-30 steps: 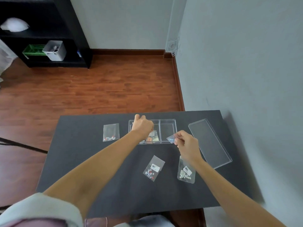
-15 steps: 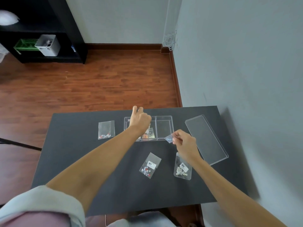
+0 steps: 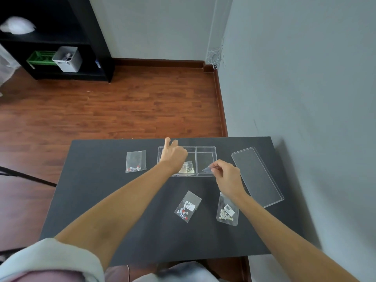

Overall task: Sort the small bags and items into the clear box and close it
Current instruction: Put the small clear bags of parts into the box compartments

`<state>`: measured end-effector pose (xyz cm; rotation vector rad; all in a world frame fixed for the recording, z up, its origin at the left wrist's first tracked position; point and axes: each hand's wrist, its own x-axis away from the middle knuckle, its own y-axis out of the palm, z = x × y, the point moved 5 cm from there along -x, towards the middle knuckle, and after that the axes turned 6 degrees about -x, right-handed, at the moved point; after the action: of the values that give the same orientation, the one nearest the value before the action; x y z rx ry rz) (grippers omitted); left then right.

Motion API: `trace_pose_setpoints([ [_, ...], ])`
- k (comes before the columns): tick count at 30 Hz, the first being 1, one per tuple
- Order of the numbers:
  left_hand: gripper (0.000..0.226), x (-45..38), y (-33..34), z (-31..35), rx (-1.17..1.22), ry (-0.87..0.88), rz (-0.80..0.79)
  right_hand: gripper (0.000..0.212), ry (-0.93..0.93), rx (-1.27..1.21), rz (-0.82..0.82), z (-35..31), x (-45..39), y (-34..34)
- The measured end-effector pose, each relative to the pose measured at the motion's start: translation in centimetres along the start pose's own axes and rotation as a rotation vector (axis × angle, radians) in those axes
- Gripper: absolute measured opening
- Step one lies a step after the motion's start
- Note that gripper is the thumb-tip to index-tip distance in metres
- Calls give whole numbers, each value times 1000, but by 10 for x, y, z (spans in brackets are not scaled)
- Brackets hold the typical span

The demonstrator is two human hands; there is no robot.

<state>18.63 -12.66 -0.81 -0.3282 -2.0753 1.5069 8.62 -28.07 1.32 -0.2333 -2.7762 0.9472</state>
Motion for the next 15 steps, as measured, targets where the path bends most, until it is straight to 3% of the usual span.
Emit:
trace_pose_setpoints([
  [9,18,82,13,-15,535,-197,346,20,-76,102,-84,-28,-26,25],
  [12,23,105,41,11,589,-205,222,21,-86,124,-129,-32,-36,39],
  [15,45,116,68,41,603,-218,33,17,-109,175,-184,-31,-45,52],
])
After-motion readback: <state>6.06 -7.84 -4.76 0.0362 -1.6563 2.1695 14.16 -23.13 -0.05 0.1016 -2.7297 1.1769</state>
